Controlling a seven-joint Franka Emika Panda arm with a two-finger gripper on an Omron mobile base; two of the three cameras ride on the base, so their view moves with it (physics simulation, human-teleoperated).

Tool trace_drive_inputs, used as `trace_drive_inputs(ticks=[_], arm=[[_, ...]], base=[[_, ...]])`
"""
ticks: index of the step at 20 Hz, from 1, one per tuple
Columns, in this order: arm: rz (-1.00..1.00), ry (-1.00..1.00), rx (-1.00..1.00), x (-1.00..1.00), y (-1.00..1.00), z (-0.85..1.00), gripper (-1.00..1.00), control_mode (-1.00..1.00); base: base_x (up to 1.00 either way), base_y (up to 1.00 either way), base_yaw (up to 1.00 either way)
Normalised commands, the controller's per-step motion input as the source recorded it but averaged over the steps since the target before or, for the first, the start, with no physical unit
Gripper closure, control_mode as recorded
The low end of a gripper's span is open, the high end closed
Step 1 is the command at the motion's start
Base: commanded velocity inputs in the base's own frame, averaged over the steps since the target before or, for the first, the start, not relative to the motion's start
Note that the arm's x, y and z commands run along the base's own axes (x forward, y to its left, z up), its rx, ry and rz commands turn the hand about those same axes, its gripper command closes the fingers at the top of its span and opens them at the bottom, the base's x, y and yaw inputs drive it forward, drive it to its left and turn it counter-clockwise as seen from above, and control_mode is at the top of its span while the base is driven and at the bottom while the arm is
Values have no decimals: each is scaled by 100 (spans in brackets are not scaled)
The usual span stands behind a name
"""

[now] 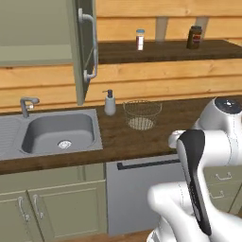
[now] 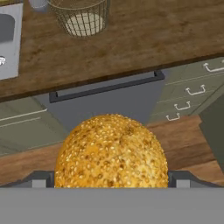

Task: Open the cabinet, pick up the bread from the cabinet and place it in the basket. Then move the basket to the dining counter.

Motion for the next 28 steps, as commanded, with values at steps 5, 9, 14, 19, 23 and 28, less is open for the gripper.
trace_drive_inputs(ticks=[5, 9, 14, 19, 23, 28], arm=[[0, 0, 0, 0, 0, 0, 100, 100], [0, 0, 0, 0, 0, 0, 100, 100], [0, 0, 0, 0, 0, 0, 100, 100], [0, 0, 0, 0, 0, 0, 100, 100], [2, 0, 0, 15, 3, 0, 100, -100], [16, 0, -1, 71, 16, 2, 100, -100]], base=[[58, -20, 0], [57, 4, 4], [64, 2, 13], [72, 8, 11], [40, 10, 5], [0, 0, 0]])
